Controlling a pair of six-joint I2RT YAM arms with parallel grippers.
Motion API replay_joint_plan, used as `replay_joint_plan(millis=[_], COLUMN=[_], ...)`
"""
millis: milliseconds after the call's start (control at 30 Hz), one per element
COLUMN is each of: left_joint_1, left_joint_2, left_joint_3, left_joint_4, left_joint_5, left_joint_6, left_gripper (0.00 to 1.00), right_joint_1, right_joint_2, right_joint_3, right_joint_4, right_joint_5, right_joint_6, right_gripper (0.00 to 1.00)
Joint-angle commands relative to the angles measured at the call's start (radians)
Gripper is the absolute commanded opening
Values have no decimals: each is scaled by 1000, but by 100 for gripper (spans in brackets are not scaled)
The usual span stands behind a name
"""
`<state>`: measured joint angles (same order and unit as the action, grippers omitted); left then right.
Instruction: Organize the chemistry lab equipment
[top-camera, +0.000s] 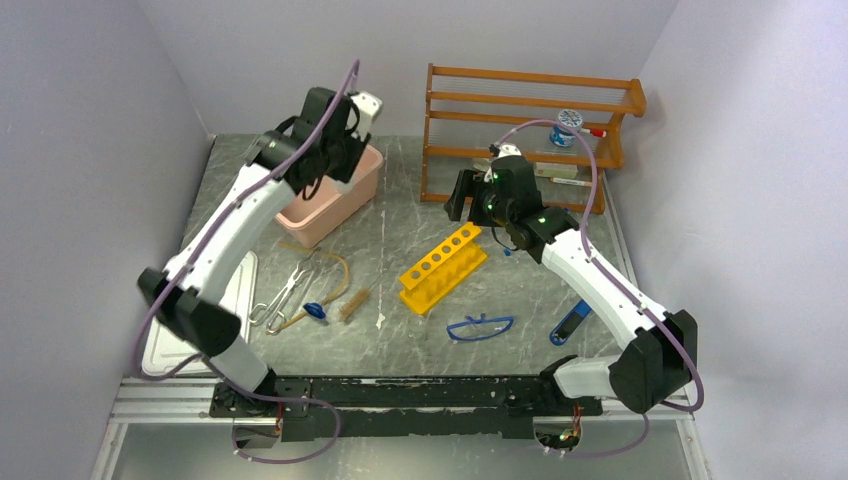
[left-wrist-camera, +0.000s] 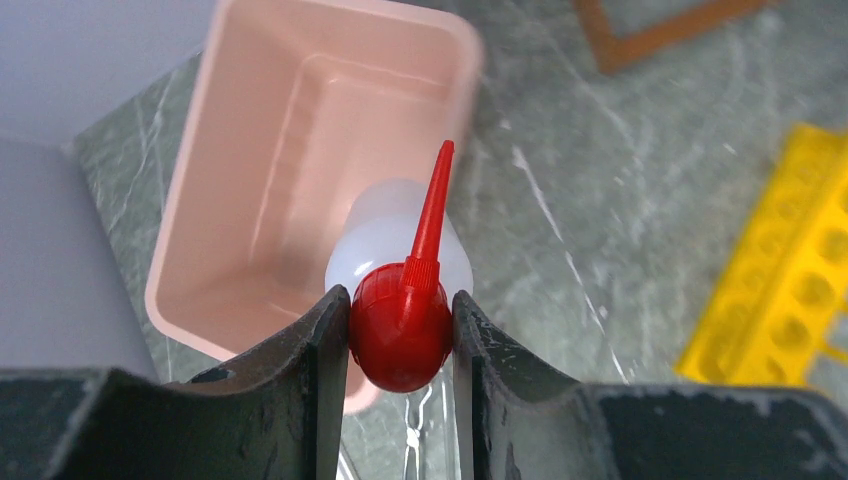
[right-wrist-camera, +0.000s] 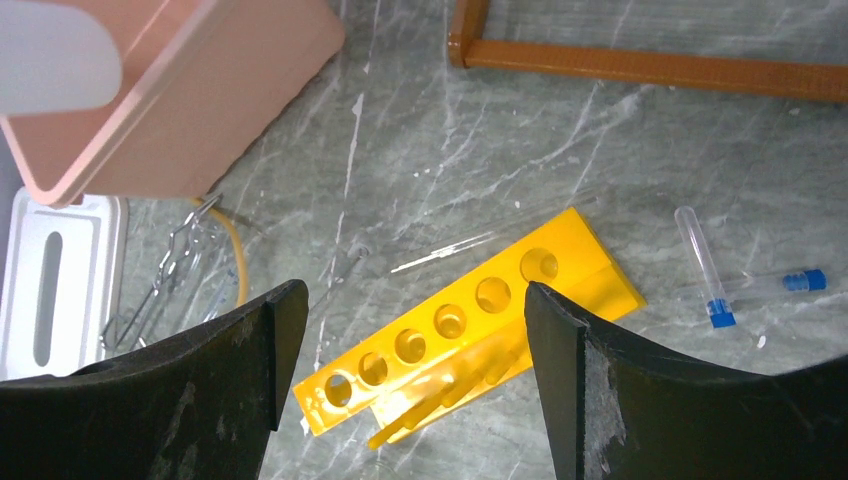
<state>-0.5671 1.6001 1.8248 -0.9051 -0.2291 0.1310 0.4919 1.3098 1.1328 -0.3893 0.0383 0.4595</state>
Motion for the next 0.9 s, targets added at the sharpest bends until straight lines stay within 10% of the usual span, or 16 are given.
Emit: replay_joint_plan(millis=[0, 867], left_joint_1=[135, 381], left_joint_2=[162, 710], left_joint_3=[144, 400], left_joint_4=[30, 230], left_joint_5=[-91, 175], left_joint_6=[-143, -275], left_gripper=[5, 5], right_joint_1=[-7, -12], right_joint_2=[20, 233], right_joint_3=[52, 212], right_joint_4=[-12, -22], right_joint_5=[-3, 13], right_joint_6=[-25, 64], right_gripper=[83, 83])
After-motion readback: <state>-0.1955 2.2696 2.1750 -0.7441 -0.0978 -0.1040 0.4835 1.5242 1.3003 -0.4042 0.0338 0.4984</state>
